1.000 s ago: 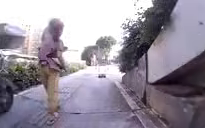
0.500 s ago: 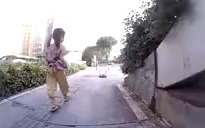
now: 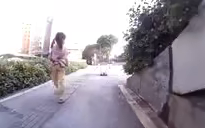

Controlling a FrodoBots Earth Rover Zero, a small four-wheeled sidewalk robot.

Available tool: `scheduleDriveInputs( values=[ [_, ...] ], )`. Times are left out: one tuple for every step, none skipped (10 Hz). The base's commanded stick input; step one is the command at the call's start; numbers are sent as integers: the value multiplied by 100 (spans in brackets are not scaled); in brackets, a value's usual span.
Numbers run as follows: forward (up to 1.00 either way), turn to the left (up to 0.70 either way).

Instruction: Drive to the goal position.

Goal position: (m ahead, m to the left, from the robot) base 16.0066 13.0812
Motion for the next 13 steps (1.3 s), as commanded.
scheduleDriveInputs(
  values=[
    [45,0],
    [45,0],
    [45,0],
    [45,0],
    [45,0],
    [45,0],
    [45,0],
    [45,0],
    [45,0],
    [45,0],
    [45,0],
    [45,0],
    [45,0]
  ],
)
